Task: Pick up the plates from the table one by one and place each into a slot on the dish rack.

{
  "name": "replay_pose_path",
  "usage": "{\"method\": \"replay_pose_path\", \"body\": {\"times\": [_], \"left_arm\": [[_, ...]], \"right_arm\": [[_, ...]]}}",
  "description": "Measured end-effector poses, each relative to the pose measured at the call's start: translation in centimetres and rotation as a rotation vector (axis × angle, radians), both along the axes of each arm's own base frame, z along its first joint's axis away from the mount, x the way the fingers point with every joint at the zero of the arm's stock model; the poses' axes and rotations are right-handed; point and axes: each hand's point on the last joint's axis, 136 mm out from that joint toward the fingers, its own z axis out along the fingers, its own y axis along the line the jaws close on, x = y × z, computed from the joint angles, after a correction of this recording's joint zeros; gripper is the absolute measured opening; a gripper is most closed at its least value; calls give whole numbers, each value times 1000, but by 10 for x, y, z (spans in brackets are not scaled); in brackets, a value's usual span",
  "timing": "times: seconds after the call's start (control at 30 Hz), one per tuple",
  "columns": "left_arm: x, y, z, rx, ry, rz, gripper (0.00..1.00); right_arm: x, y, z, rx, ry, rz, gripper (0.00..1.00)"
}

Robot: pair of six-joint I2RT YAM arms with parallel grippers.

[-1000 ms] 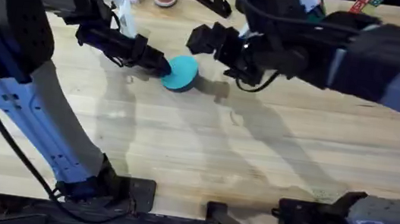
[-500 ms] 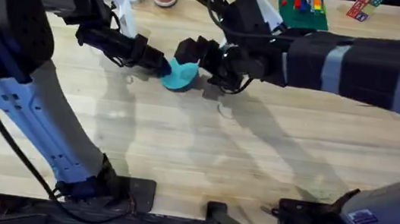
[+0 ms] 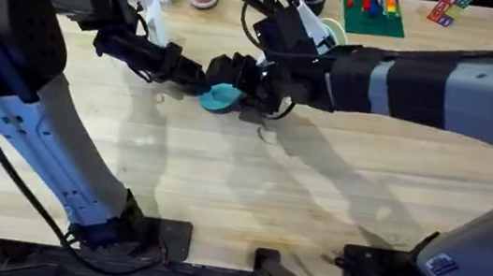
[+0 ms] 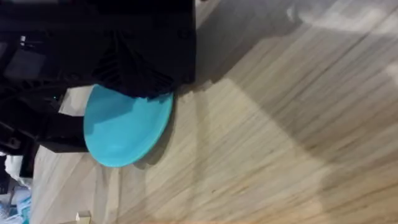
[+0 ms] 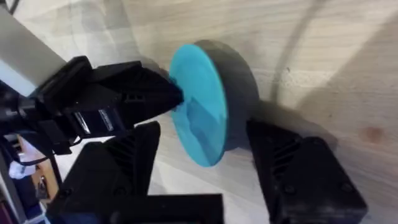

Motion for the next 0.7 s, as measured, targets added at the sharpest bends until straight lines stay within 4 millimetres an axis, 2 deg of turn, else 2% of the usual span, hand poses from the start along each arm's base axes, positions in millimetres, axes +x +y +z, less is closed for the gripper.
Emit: {"method": "replay_pose_path", "body": {"times": [0.13, 0.43, 0.53, 0.7], "left_arm": [[0, 0, 0, 0, 0, 0, 41], [1, 1, 0, 1, -2, 2, 41], [2, 2, 1, 1, -1, 9, 41], [2, 2, 1, 0, 6, 15, 41]], "right_arm": [[0, 1, 1, 5, 0, 4, 673], [0, -1, -1, -2, 7, -6, 108], [2, 0, 3, 9, 0, -6, 42], [2, 1, 3, 10, -3, -7, 38]]}}
